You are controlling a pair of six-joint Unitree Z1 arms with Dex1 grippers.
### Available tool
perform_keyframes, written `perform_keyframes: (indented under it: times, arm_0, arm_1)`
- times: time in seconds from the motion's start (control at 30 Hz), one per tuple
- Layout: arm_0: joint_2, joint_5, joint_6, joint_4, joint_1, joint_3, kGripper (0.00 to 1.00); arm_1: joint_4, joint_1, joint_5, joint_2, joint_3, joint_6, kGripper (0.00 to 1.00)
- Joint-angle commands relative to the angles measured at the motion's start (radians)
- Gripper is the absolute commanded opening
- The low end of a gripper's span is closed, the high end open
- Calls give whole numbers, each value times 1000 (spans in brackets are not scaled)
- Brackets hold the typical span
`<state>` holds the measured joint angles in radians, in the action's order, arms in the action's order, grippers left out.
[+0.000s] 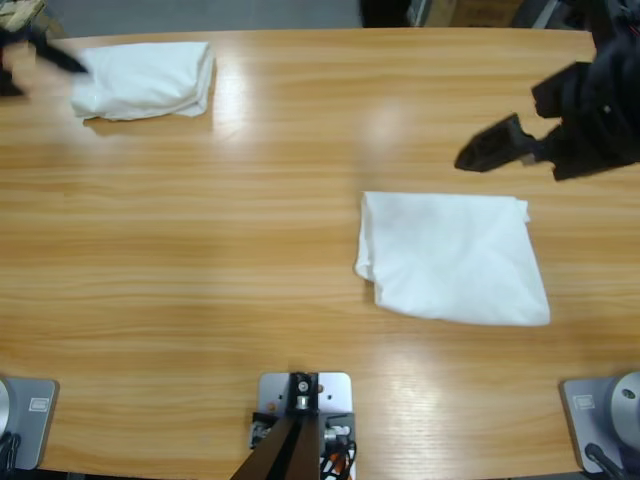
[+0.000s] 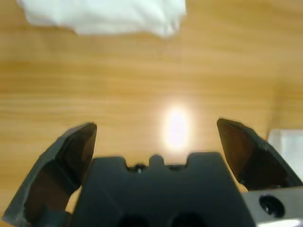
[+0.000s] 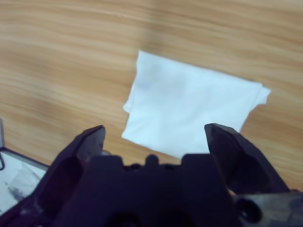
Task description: Fold clothes
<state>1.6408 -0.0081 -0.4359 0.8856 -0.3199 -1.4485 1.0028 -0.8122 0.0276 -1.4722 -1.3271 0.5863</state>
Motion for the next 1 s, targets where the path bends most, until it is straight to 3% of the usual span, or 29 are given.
perform_keyframes:
  times: [0.03,0.37,0.63,0.83,1.0]
  arm_0:
    - [484,14,177,175,122,-518,1000]
    - [834,5,190,337,200,-960,1000]
    - [1069,8,180,521,192,-1296,998]
    - [1109,11,180,558,181,-1319,1000]
    - [1108,-35,213,698,147,-1311,1000]
  arm_1:
    - [-57,10,-25,36,140,33,862]
    - [-106,50,-63,-40,149,32,864]
    - [-135,63,-75,-73,174,26,867]
    - [-169,92,-92,-78,203,18,867]
    - [-179,117,-97,-86,193,12,867]
